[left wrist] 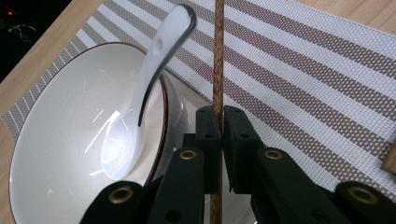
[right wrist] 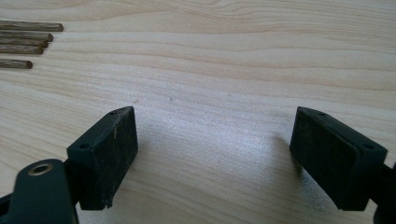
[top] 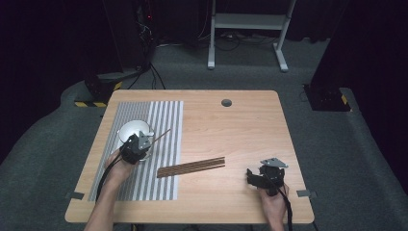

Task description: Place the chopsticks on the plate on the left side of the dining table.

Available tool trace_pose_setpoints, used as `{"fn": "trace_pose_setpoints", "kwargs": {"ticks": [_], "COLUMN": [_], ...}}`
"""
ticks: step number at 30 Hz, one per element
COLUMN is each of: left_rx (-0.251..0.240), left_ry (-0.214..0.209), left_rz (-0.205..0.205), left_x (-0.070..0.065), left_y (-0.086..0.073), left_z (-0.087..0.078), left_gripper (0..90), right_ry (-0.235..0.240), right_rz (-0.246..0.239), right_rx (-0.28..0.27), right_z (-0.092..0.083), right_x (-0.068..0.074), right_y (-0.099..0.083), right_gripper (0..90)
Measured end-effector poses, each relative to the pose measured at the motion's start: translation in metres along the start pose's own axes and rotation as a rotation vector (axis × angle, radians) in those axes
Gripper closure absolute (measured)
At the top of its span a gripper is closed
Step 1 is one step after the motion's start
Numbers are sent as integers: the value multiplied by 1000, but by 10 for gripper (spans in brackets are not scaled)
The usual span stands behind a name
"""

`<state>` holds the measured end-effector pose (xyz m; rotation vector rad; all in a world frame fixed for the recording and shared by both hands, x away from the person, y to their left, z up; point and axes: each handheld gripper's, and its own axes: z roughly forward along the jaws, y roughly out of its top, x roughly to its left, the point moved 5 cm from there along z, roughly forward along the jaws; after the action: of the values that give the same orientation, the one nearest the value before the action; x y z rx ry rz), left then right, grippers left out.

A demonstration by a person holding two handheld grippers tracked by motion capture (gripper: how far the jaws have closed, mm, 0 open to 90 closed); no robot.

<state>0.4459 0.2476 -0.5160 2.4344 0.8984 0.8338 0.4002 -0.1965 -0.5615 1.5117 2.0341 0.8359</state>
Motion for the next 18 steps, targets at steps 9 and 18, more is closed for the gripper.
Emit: {"fn": "trace_pose_setpoints", "kwargs": {"ticks": [9,18], "left_rx": [5,20], "left_ry": [14,30], "left_rz": [3,9], "left_x": [-1,-2], "left_y": [-2,-4], "left_z": [7,14], "left_gripper": [848,847], "right_ry": [0,0], "right_rz": [2,2], "right_rx": [0,0], "right_z": [0,0], "right_x": [0,0], "right_y": [0,0], "right_gripper": [147,147]}}
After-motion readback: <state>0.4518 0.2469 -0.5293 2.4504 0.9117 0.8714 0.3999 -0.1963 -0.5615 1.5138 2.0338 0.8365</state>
